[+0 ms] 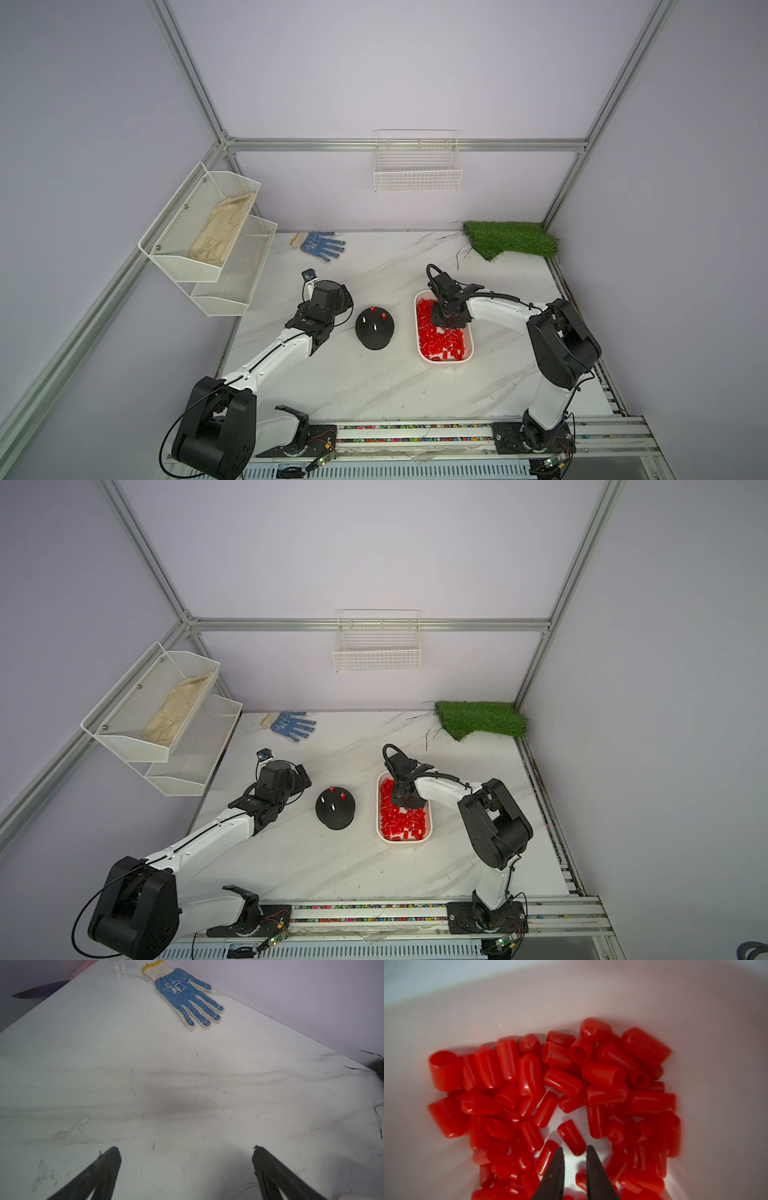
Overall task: Cover the protruding screws with screw protection sleeves
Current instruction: Pick up the screw protection sleeve from the storage box.
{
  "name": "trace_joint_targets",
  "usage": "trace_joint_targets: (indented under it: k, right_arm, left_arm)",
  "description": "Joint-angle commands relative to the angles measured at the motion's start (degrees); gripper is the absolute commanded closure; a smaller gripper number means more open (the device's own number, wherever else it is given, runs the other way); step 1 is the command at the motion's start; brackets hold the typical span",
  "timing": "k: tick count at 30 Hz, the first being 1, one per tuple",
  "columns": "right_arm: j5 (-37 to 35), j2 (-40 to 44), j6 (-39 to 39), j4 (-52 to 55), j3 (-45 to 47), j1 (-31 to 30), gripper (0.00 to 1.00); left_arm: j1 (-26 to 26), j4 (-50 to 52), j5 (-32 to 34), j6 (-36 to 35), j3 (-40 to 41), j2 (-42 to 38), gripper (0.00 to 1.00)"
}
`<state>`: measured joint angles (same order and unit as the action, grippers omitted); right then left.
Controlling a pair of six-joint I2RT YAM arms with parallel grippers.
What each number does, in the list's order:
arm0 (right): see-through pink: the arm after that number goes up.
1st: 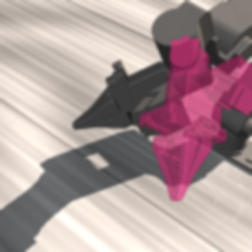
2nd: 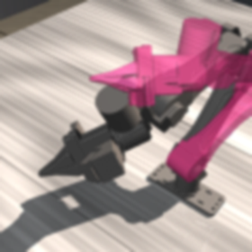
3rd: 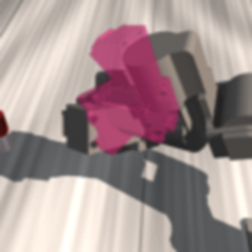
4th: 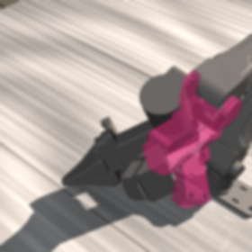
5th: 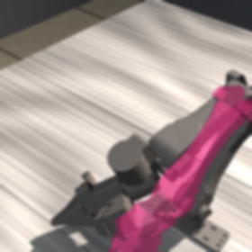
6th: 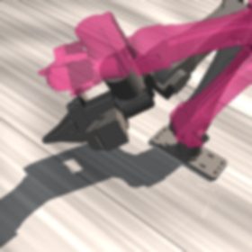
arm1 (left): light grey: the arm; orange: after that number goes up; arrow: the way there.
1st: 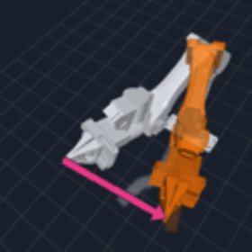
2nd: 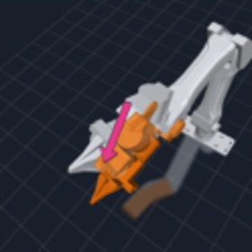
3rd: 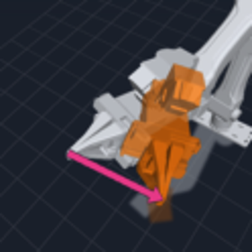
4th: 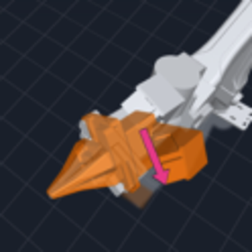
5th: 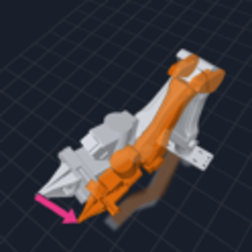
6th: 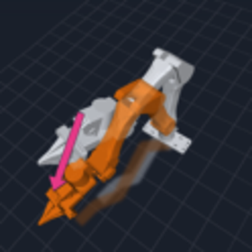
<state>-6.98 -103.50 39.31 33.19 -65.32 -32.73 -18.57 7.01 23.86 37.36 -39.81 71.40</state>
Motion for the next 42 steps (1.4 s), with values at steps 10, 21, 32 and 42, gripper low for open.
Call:
trace_joint_targets:
  k: [10,21,32,42]
  right_arm:
    - [-0.5,-1.2,0.1,-0.8,-0.1,0.5,0.77]
    - [-0.8,-1.0,-0.3,-1.8,0.1,0.8,0.81]
    - [-0.1,-0.8,-0.7,-1.5,-0.6,0.9,0.86]
    - [2.4,5.2,-1.3,3.8,-2.6,0.9,0.87]
  left_arm:
    - [-0.3,-0.6,0.7,0.2,-0.9,0.3,0.0]
    - [-0.2,-0.5,0.7,0.3,-1.0,0.5,0.0]
    - [-0.2,-0.6,0.8,0.1,-1.1,0.5,0.0]
    - [-0.2,-1.2,-0.1,-0.1,-2.0,1.6,0.0]
